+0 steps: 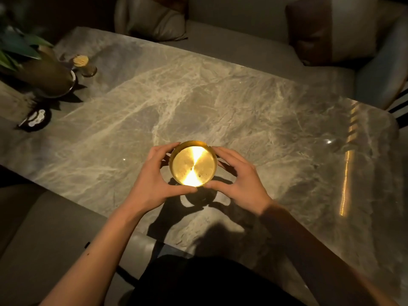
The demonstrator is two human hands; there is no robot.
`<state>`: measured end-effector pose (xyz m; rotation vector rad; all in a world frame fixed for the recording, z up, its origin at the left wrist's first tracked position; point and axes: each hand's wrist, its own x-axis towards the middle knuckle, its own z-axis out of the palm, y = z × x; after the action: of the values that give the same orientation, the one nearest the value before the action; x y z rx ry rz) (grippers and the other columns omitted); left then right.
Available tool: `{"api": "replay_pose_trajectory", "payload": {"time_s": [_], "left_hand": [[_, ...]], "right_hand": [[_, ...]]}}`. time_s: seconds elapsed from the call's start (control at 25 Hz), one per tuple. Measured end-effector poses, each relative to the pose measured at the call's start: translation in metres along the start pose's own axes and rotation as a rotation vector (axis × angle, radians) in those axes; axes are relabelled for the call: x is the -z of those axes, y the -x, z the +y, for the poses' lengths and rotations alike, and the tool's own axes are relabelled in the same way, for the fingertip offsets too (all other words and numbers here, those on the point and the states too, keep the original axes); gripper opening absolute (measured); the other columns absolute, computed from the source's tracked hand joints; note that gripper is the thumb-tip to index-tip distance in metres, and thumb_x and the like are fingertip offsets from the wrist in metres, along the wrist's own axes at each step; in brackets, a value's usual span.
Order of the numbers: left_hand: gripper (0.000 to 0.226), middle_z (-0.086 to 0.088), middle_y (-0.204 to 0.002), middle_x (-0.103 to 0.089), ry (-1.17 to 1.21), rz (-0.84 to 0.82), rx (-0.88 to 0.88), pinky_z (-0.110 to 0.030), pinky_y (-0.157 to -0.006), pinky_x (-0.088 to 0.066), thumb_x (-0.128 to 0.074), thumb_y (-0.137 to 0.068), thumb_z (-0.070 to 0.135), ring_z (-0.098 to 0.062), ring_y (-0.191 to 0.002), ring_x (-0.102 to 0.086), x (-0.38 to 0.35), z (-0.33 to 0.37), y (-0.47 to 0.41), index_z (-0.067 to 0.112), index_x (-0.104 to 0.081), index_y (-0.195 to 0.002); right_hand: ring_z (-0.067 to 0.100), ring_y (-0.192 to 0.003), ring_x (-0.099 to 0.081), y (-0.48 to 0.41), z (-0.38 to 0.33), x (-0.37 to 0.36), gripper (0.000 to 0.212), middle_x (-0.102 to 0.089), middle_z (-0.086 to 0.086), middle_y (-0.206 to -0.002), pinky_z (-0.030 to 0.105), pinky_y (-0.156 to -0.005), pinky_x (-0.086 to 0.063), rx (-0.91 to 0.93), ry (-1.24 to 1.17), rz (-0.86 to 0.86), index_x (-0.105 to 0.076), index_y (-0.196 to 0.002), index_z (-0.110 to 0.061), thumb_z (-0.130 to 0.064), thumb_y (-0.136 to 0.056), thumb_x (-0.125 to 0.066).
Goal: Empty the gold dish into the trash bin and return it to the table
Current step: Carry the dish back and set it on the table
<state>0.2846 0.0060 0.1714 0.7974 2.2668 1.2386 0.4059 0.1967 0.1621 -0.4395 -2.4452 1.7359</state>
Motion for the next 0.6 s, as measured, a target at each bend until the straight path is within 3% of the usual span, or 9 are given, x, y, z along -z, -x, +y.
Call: {"api": "replay_pose_trajectory", "payload": {"time_s": [0.16, 0.36, 0.6], "left_hand": [[0.103, 0.005, -0.125, -0.046, 0.015, 0.013, 0.017, -0.02, -0.097, -0.042, -0.087, -0.043, 0.054, 0.0, -0.109, -0.049, 0.042, -0.03, -0.013, 0.036, -0.045, -0.136], [0.105, 0.006, -0.125, -0.044, 0.019, -0.024, 0.016, -0.014, -0.097, -0.039, -0.086, -0.042, 0.055, 0.003, -0.11, -0.047, 0.13, -0.102, -0.044, 0.036, -0.044, -0.137], [0.104, 0.006, -0.126, -0.041, 0.03, -0.071, 0.037, 0.002, -0.087, -0.037, -0.085, -0.041, 0.054, 0.018, -0.107, -0.044, 0.254, -0.197, -0.07, 0.033, -0.044, -0.135]], "right_hand": [[-0.004, -0.125, -0.047, -0.035, -0.014, -0.038, 0.078, -0.051, -0.013, -0.135, 0.014, -0.103, -0.04, 0.001, 0.003, -0.021, -0.05, -0.139, -0.018, -0.018, -0.07, -0.086], [-0.012, -0.121, -0.046, -0.105, -0.032, -0.128, 0.079, -0.05, -0.01, -0.134, 0.008, -0.099, -0.039, -0.001, 0.076, -0.005, -0.049, -0.14, -0.014, -0.023, -0.07, -0.086], [0.005, -0.127, -0.049, -0.186, -0.066, -0.26, 0.079, -0.05, -0.002, -0.139, 0.029, -0.108, -0.043, -0.032, 0.099, -0.014, -0.048, -0.14, -0.013, -0.024, -0.072, -0.085]]}}
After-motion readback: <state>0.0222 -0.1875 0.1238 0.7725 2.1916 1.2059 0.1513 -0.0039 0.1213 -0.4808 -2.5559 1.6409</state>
